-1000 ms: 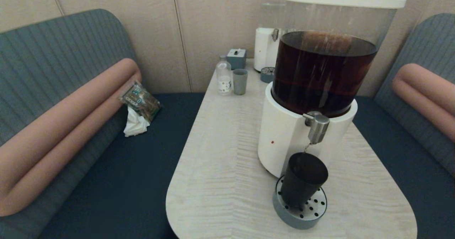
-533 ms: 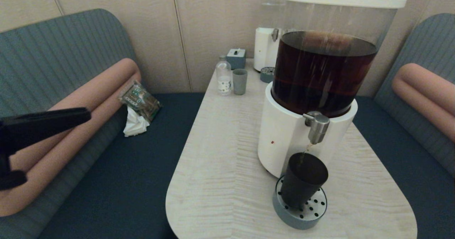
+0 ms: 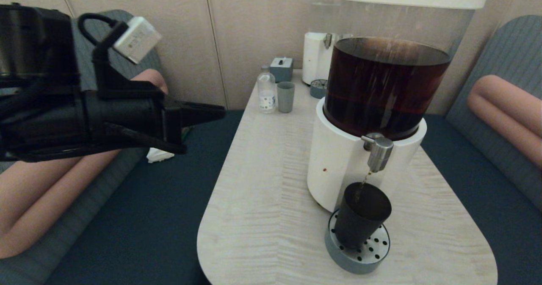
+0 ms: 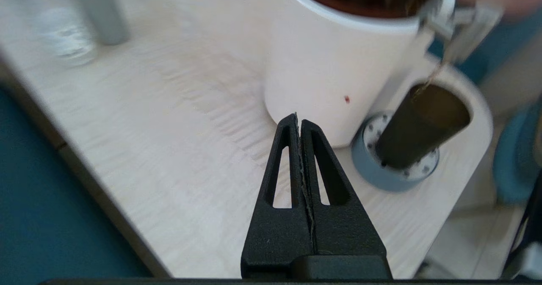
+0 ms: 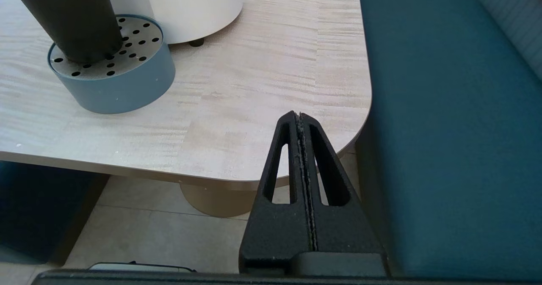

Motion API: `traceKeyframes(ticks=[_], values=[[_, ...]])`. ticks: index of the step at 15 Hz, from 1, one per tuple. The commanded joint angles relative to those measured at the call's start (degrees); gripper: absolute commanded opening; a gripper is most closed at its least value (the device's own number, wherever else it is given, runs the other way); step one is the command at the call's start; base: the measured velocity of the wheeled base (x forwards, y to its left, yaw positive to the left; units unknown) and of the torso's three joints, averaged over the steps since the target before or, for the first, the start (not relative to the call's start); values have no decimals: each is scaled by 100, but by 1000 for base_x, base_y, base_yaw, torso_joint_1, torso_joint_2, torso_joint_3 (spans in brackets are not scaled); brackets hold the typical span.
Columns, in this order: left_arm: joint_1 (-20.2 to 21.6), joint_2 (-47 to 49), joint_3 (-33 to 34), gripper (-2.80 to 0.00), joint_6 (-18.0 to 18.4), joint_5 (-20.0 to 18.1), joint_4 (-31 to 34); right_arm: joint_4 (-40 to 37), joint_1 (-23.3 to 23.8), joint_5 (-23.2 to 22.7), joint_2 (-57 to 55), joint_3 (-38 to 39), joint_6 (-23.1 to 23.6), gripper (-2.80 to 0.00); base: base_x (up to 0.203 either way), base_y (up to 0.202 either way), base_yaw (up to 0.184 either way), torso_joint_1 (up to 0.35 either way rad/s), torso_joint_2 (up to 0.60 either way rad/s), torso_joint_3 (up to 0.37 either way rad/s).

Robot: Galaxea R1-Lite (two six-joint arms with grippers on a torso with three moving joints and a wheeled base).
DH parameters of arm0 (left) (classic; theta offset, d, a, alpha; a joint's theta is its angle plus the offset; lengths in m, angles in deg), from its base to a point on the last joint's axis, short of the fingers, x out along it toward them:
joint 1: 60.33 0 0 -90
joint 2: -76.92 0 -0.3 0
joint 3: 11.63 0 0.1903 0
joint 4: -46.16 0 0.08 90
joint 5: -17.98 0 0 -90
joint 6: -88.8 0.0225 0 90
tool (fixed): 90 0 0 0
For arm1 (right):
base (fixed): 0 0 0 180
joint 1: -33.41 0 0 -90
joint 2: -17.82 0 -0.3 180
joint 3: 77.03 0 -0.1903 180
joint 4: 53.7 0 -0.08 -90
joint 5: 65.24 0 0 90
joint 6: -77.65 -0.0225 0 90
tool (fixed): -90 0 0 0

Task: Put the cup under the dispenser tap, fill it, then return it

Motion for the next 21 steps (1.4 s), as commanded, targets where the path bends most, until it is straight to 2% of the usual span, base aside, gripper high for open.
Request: traceKeyframes(ticks=[1, 7, 11, 14, 21], values=[[-570, 546, -306, -280, 229, 250, 182, -2, 0, 0, -4, -1, -4, -280, 0, 0, 0, 0, 0, 0], [-1788, 1256, -1218, -280, 485, 1564, 259, -2, 0, 0, 2, -1, -3, -280, 0, 0, 0, 0, 0, 0], [-2185, 1662, -1577, -280, 648, 2094, 184, -2, 0, 0, -4, -1, 4, -280, 0, 0, 0, 0, 0, 0], [-2339, 1900, -1558, -280, 670, 2236, -127, -2, 0, 0, -4, -1, -4, -280, 0, 0, 0, 0, 0, 0], [-2576, 2171, -1764, -280, 669, 2262, -245, -2, 0, 0, -4, -1, -2, -280, 0, 0, 0, 0, 0, 0]])
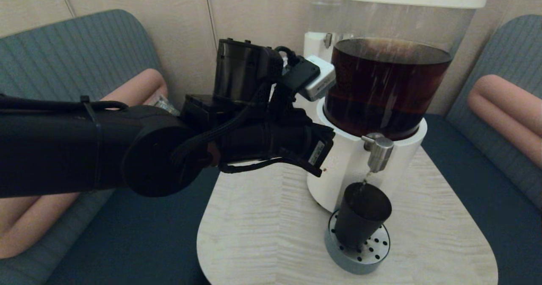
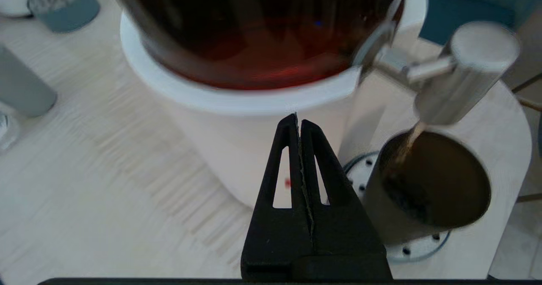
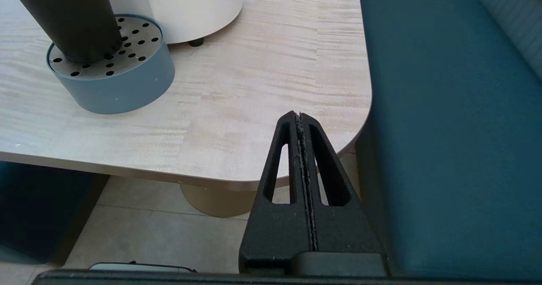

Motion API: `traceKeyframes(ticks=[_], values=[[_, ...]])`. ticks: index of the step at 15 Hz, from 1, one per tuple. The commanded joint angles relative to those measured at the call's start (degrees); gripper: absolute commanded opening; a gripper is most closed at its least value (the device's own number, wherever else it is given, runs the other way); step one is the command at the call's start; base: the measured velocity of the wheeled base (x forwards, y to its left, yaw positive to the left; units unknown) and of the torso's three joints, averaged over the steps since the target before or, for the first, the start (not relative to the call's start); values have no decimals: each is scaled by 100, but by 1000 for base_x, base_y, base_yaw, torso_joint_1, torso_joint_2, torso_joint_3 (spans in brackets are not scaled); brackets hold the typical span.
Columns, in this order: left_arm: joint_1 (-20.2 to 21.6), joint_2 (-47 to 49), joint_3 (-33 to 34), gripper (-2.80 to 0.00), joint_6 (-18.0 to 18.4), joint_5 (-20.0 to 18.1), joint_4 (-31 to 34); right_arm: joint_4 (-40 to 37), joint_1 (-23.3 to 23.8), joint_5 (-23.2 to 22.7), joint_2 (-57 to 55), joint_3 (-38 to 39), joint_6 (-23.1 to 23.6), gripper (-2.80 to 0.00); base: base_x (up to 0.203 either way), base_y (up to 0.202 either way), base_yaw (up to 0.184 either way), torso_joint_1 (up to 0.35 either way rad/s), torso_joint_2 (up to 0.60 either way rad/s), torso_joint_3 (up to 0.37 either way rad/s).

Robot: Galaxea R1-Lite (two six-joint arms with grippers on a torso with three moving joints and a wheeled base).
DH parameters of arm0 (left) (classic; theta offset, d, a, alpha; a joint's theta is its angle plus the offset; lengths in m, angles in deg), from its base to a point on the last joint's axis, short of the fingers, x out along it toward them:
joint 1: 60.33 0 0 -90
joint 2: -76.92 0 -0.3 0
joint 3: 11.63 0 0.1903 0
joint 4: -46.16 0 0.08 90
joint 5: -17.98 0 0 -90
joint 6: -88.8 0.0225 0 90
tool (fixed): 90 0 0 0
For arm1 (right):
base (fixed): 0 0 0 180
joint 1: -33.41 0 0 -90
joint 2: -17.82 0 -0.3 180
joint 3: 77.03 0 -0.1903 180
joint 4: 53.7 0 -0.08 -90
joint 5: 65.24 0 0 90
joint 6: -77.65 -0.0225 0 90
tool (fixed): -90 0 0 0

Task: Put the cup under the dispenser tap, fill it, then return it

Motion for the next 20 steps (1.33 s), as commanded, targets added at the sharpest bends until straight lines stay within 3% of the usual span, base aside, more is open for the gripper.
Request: traceKeyframes(ticks=[1, 20], values=[[-37, 114, -199, -280, 6, 2, -15, -2, 0, -2, -4, -1, -2, -280, 0, 0, 0, 0, 0, 0], [-531, 249, -279, -280, -17, 99, -15, -2, 0, -2, -4, -1, 5, -280, 0, 0, 0, 0, 0, 0]])
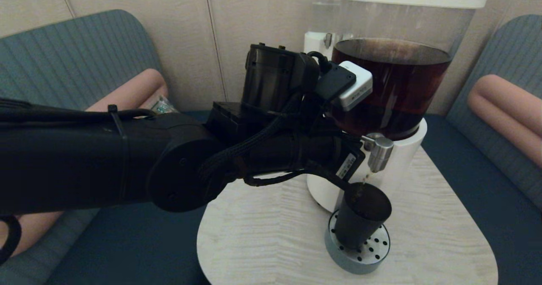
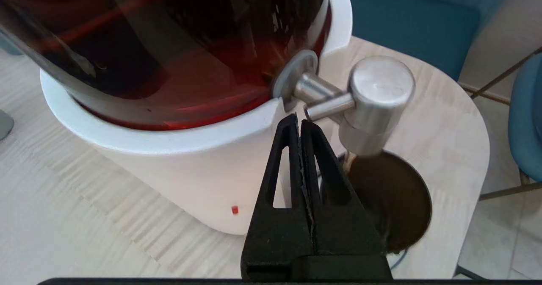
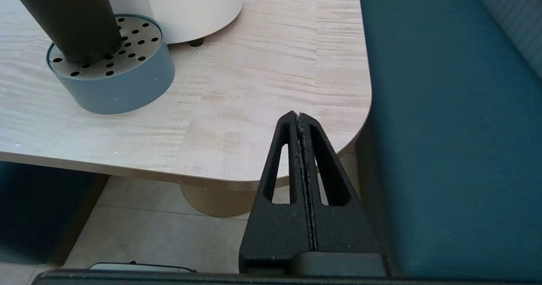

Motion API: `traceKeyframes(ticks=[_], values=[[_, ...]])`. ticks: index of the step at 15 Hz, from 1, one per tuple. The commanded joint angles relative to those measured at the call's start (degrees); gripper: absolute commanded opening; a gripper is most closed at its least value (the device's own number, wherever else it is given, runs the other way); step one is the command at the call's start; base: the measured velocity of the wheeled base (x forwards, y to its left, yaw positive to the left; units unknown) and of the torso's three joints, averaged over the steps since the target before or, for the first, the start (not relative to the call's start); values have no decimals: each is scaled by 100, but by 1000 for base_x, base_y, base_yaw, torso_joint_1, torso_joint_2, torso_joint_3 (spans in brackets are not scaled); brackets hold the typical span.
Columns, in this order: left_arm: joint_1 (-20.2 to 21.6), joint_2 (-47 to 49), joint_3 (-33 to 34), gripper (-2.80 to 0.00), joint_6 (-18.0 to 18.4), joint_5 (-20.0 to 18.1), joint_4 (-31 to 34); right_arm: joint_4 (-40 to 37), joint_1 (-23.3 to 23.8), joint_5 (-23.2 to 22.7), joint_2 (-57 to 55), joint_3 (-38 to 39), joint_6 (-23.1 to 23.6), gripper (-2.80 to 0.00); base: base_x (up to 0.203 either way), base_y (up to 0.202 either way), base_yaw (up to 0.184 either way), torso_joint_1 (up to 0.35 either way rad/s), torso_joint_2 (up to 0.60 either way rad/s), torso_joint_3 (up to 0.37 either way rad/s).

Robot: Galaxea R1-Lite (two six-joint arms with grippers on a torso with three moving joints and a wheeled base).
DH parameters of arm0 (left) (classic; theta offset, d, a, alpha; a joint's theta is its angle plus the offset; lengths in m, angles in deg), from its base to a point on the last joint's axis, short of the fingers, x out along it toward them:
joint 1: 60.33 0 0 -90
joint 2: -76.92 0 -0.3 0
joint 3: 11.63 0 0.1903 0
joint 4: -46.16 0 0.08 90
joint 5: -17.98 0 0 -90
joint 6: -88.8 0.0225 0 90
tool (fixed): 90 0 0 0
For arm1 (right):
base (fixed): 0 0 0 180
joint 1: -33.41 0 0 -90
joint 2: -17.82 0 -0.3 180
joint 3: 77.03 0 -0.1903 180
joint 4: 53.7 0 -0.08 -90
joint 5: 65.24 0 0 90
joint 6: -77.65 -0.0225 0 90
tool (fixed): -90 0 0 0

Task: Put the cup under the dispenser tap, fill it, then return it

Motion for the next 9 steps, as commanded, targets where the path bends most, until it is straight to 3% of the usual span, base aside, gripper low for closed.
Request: traceKeyframes(ticks=[1, 9], values=[[-8, 71, -84, -280, 7, -7, -15, -2, 0, -2, -2, -1, -5, -280, 0, 0, 0, 0, 0, 0], [-85, 383, -526, -280, 99, -11, -16, -2, 0, -2, -3, -1, -6, -280, 0, 0, 0, 0, 0, 0]])
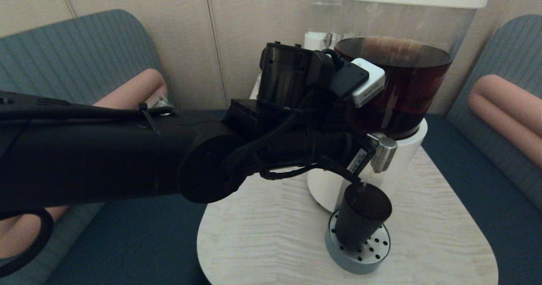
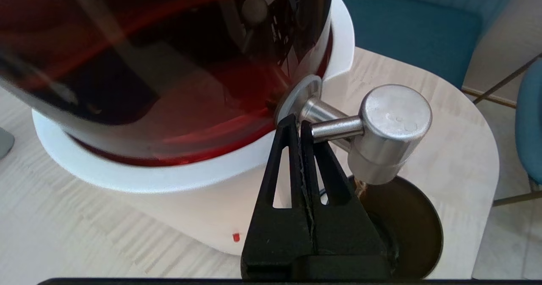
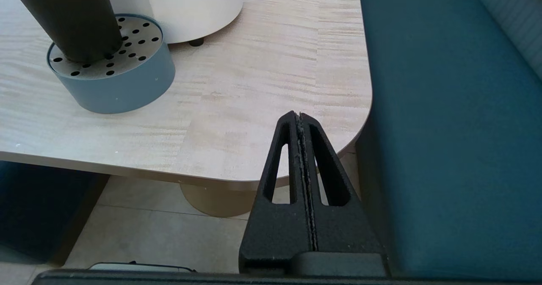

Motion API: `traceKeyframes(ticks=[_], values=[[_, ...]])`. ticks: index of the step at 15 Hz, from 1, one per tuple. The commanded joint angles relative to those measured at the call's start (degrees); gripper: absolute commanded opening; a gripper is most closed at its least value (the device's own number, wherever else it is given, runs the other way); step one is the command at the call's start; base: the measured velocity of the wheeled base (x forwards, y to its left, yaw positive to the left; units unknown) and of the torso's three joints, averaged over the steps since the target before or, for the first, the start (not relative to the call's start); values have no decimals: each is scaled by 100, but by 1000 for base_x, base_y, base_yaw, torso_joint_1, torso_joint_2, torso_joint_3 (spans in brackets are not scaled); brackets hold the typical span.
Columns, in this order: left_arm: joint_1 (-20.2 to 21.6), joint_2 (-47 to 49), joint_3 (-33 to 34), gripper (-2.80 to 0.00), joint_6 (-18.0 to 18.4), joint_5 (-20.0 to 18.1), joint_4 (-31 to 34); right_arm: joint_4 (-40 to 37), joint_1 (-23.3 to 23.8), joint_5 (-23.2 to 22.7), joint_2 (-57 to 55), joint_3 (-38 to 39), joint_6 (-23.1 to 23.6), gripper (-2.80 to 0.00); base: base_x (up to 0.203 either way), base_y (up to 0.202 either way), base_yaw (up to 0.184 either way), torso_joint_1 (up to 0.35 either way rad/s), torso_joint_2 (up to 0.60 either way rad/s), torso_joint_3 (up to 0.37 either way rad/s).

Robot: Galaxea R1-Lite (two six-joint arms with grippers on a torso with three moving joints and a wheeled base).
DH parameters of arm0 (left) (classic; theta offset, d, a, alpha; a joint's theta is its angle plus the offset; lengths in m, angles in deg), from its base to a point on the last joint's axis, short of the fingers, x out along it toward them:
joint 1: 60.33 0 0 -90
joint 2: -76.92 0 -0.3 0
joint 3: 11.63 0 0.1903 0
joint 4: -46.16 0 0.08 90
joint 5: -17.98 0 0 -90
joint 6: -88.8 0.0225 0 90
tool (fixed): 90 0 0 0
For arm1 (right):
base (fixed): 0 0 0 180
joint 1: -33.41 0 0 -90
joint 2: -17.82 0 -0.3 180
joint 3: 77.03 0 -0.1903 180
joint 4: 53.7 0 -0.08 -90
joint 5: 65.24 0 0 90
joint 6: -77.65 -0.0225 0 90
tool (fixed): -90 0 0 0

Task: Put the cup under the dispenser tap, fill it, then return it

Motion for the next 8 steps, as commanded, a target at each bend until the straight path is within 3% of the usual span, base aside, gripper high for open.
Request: traceKeyframes(ticks=[1, 8], values=[[-42, 93, -100, -280, 41, -13, -37, -2, 0, -2, -6, -1, -5, -280, 0, 0, 0, 0, 0, 0], [-219, 179, -347, -280, 170, -13, -39, -2, 0, -2, 2, -1, 3, -280, 0, 0, 0, 0, 0, 0]])
